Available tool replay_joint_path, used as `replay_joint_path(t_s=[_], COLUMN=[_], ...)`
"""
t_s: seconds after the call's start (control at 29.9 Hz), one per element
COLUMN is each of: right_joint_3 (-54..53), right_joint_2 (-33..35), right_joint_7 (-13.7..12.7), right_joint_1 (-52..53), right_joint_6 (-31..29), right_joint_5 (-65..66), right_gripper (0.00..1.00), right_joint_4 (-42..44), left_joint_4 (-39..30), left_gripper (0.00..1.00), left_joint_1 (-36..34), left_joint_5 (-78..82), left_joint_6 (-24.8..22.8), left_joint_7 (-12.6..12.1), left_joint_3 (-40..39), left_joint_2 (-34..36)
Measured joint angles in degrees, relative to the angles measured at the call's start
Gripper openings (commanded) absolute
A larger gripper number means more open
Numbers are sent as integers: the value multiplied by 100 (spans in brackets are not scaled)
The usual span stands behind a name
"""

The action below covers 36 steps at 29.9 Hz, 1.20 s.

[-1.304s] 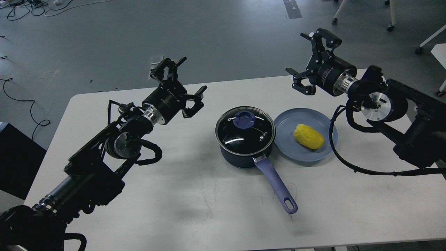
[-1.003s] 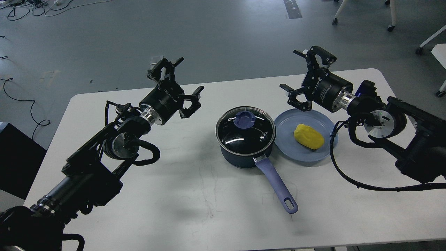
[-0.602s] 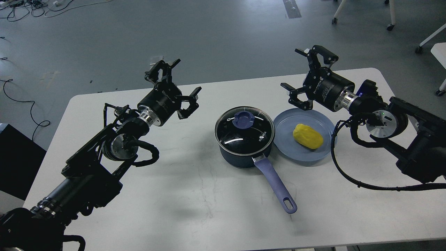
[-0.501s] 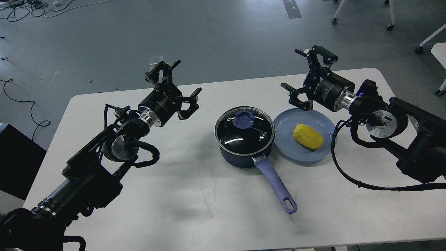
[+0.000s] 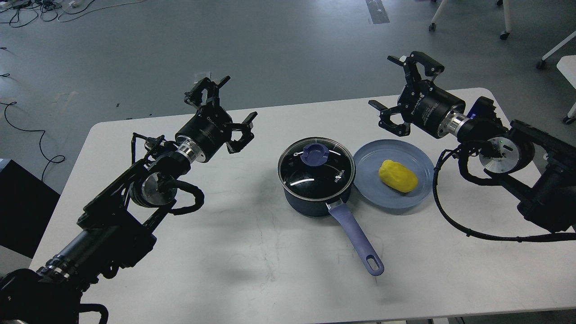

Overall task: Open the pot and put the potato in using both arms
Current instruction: 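Reach the left gripper to the blue knob of the glass lid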

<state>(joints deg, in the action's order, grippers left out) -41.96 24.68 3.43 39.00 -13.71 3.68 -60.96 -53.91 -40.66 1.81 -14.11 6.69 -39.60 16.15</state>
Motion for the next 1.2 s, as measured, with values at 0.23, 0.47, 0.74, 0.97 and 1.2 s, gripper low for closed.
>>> replay_joint_path(t_s=[0.23, 0.47, 0.74, 0.97, 1.2], right_joint_3=[-21, -17, -11, -92, -279], right_joint_2=[214, 300, 384, 670, 719], right_joint_7=[0, 0, 0, 0, 0], right_joint_1=[12, 28, 37, -32, -84], right_joint_6=[-5, -10, -10, -35, -7], right_joint_5=[-7, -7, -8, -20, -34], right_gripper=[100, 100, 100, 100, 100], right_joint_4=[-10, -10, -4, 29, 201], left_joint_4=[-21, -24, -837, -1419, -1336], left_gripper=[99, 99, 99, 98, 98], left_joint_1=[-68, -72, -114, -324, -639], left_joint_5=[86, 686, 2738, 6427, 9474], left_joint_6=[-15, -44, 499, 1672, 2487], left_joint_7=[17, 34, 1165, 1682, 2125], left_joint_3=[16, 44, 55, 300, 1280], left_joint_2=[-30, 0, 61, 127, 75])
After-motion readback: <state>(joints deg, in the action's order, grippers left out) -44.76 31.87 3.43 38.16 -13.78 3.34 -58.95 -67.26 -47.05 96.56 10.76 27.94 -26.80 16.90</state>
